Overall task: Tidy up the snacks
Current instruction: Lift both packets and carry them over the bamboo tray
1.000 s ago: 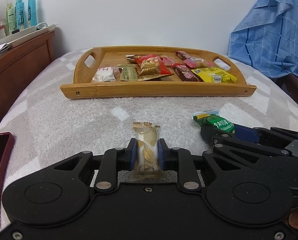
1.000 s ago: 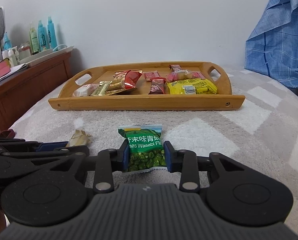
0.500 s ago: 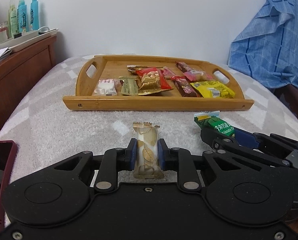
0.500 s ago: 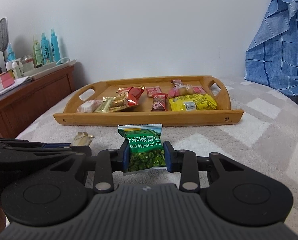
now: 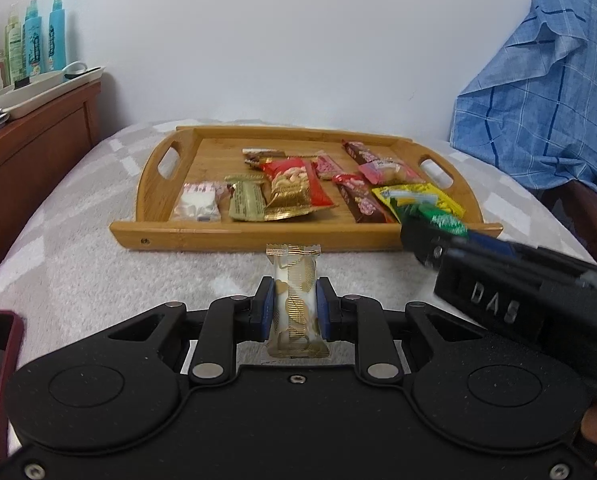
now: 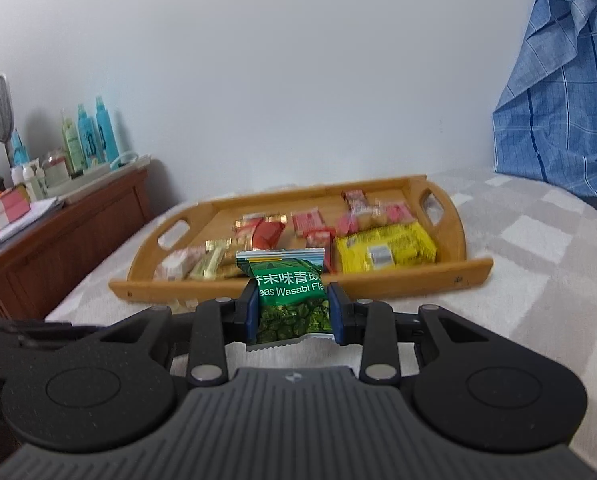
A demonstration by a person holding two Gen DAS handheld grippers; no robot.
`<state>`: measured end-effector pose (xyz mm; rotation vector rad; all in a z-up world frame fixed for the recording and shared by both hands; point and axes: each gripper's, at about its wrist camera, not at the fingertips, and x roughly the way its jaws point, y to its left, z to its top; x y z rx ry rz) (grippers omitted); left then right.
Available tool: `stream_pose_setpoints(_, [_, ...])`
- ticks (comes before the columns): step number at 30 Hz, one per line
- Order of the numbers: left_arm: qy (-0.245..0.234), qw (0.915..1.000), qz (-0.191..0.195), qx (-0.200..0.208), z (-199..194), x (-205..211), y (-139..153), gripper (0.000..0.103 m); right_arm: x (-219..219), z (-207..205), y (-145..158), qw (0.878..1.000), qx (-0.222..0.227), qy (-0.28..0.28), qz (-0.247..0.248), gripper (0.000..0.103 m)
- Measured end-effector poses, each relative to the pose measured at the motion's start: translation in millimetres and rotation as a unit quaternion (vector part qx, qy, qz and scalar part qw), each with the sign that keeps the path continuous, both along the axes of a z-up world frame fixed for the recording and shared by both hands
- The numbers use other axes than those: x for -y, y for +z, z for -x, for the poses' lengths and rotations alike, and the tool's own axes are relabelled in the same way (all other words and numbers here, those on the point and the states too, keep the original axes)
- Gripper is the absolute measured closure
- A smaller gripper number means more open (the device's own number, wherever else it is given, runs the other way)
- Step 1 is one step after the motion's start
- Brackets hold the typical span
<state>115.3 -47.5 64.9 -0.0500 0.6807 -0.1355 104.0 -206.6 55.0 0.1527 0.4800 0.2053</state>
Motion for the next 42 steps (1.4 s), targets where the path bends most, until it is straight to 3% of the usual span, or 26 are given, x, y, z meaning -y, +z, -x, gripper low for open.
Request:
stream_pose_setpoints(12, [0.0,0.9995,0.001,0.031,-31,-3,30,0.082,23,-29,21,0.999,0.02,-0.028,-0.019,0.065])
stream_pose_setpoints(20, [0.021,0.9987,0.032,0.034,-68,-23,47,0.082,26,-57,29,0.999,0.027,-0.034,-0.027,0.065])
stream_pose_setpoints(31, [0.023,0.9979,0.047,0.038,-128,-44,49,0.082,16,-108,37,0.999,0.029,-0.026,-0.025,0.065])
stream_pose_setpoints(42, [0.035,0.9982,0.047,-0.006,-192,-59,31,0.082,17,-159,30,0.999,-0.023,-0.024,-0.031,0.065])
